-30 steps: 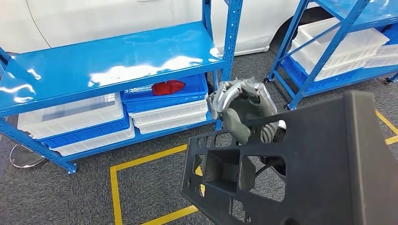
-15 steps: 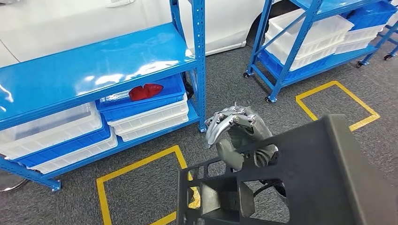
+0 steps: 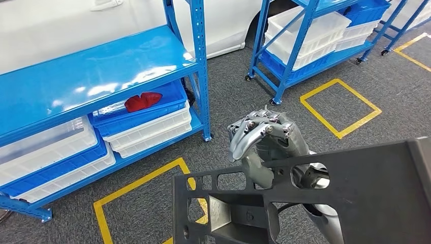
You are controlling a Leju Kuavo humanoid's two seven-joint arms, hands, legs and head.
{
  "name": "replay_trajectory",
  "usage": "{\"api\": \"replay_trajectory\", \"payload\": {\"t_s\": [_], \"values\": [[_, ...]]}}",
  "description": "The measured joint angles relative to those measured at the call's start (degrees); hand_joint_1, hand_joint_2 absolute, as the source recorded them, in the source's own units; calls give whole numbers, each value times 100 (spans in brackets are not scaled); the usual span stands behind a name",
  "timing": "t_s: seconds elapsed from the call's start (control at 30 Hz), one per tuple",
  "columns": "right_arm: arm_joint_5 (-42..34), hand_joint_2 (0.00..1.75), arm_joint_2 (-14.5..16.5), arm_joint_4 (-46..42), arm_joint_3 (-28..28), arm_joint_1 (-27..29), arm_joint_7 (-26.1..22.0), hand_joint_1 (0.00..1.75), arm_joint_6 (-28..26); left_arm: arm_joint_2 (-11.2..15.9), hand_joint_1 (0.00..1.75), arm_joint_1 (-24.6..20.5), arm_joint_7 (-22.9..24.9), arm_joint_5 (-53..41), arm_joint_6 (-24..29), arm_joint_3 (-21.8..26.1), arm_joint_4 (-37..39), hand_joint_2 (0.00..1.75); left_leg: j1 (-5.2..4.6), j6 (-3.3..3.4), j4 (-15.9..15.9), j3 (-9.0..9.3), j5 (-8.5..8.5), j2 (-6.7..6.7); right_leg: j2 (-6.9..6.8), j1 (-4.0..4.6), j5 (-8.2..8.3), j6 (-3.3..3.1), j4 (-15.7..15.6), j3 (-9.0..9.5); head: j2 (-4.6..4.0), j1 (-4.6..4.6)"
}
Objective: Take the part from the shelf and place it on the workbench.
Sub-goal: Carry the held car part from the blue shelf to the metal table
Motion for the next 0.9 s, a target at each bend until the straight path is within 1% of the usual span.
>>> {"api": "replay_trajectory", "payload": {"t_s": [0.03,0.07,0.1,0.13,0.17,0.2,0.23,0.27,0.3,0.33,0.37,0.4,0.43,0.47,0.5,0.53,0.57,0.6,0.63,0.67,0.7,0.73,0.77,0.8,0.83,0.87,0.9], "values": [[19,175,0,-17,3,2,2,175,-20,-11,0,-2,-8,-7,1,-4,4,175,-12,-30,41,-11,-26,25,-67,9,70,-37,-275,152,0,-2],[34,175,-1,-31,7,8,2,175,-38,-21,0,-4,-19,-11,1,-7,6,175,-24,-65,73,-19,-47,52,-109,24,93,-81,-436,235,0,-4],[42,175,-1,-38,9,17,2,175,-51,-27,0,-4,-34,-13,1,-8,7,175,-33,-97,84,-22,-56,77,-100,40,78,-129,-447,228,0,-6],[41,175,-3,-44,11,22,5,175,-63,-34,0,-5,-53,-16,-1,-9,8,175,-32,-126,88,-20,-60,109,-53,39,98,-164,-460,215,0,-6],[23,175,-5,-44,10,23,13,175,-70,-42,0,-8,-69,-21,-4,-12,9,175,-22,-157,99,-22,-77,113,-16,32,115,-199,-475,208,0,-8],[-15,175,-7,-39,4,8,26,175,-69,-50,0,-9,-81,-27,-10,-15,9,175,-9,-187,165,-49,-140,68,19,21,136,-234,-495,203,0,-9],[-83,175,-9,-24,-12,-30,57,175,-43,-58,0,-8,-87,-36,-18,-17,10,175,4,-217,340,-123,-270,-7,54,8,159,-268,-514,195,0,-12],[-173,175,-9,8,-37,-88,104,175,8,-65,0,-6,-87,-45,-25,-19,11,175,19,-242,620,-245,-447,-104,88,1,176,-293,-524,186,0,-15],[-278,175,-6,67,-74,-174,168,175,83,-70,0,-2,-85,-55,-30,-19,12,175,27,-262,1016,-421,-655,-184,130,3,189,-308,-526,170,0,-18],[-387,175,1,163,-132,-272,241,175,184,-71,0,1,-80,-64,-31,-19,13,175,33,-276,1418,-602,-822,-225,178,7,199,-314,-525,155,0,-19],[-475,175,10,274,-202,-373,305,175,286,-71,0,2,-76,-72,-31,-20,14,175,38,-282,1692,-731,-895,-244,228,11,208,-312,-523,145,0,-19],[-534,175,22,384,-279,-471,353,175,374,-72,0,3,-72,-77,-31,-21,14,175,41,-281,1776,-773,-862,-253,277,15,217,-306,-520,139,0,-19],[-567,175,40,492,-365,-561,393,175,453,-72,0,2,-70,-81,-31,-22,15,175,44,-270,1595,-690,-709,-262,325,16,224,-296,-518,139,0,-19],[-578,175,63,591,-443,-655,430,175,515,-72,0,2,-70,-88,-31,-23,15,175,48,-251,1221,-515,-487,-294,370,17,231,-286,-515,141,0,-19],[-581,175,92,702,-516,-762,467,175,576,-71,0,2,-70,-99,-29,-25,15,175,48,-222,788,-312,-297,-377,412,18,240,-271,-513,141,0,-17],[-576,175,126,841,-591,-880,498,175,642,-70,0,0,-71,-113,-27,-27,15,175,48,-195,418,-145,-162,-454,457,20,253,-248,-509,131,0,-15],[-551,175,165,1005,-661,-1002,514,175,706,-70,0,-2,-72,-124,-22,-28,15,175,43,-171,189,-51,-98,-517,496,17,271,-218,-509,113,0,-15],[-505,175,205,1180,-726,-1117,519,175,759,-70,0,-4,-72,-131,-17,-30,15,175,33,-150,97,-22,-93,-551,533,10,294,-181,-513,91,0,-14],[-444,175,242,1350,-782,-1217,519,175,795,-71,0,-8,-73,-134,-13,-32,15,175,24,-132,80,-28,-84,-527,570,1,318,-141,-525,73,0,-14],[-380,175,281,1524,-836,-1318,525,175,813,-71,0,-14,-72,-138,-10,-38,15,175,34,-98,54,-28,-54,-491,585,-5,334,-103,-533,57,0,-14],[-330,175,314,1679,-881,-1425,538,175,816,-71,0,-23,-70,-146,-10,-45,15,175,40,-62,16,-20,-16,-450,541,-2,312,-74,-502,31,0,-11],[-296,175,346,1835,-924,-1546,557,175,812,-71,0,-32,-69,-156,-15,-54,15,175,46,-22,-26,-15,23,-402,458,7,221,-53,-371,-38,0,-7],[-275,175,380,1994,-965,-1669,581,175,805,-70,0,-39,-67,-167,-23,-63,15,175,51,10,-60,-14,57,-351,357,15,71,-39,-119,-159,0,-2],[-264,175,413,2142,-996,-1769,598,175,800,-69,0,-43,-65,-176,-32,-71,15,175,36,25,-62,-25,69,-303,261,19,-117,-30,238,-323,0,-1],[-258,175,443,2287,-1021,-1839,612,175,797,-67,0,-44,-64,-181,-39,-78,15,175,28,35,-55,-38,72,-260,217,18,-291,-19,634,-502,0,2],[-257,175,464,2413,-1039,-1875,619,175,795,-66,0,-45,-63,-183,-43,-85,15,175,22,39,-44,-48,71,-220,203,15,-387,-9,940,-636,0,3],[-255,175,481,2523,-1053,-1894,618,175,795,-64,0,-46,-62,-184,-44,-93,15,175,19,41,-27,-56,65,-181,192,13,-382,-2,1061,-680,0,3]]}}
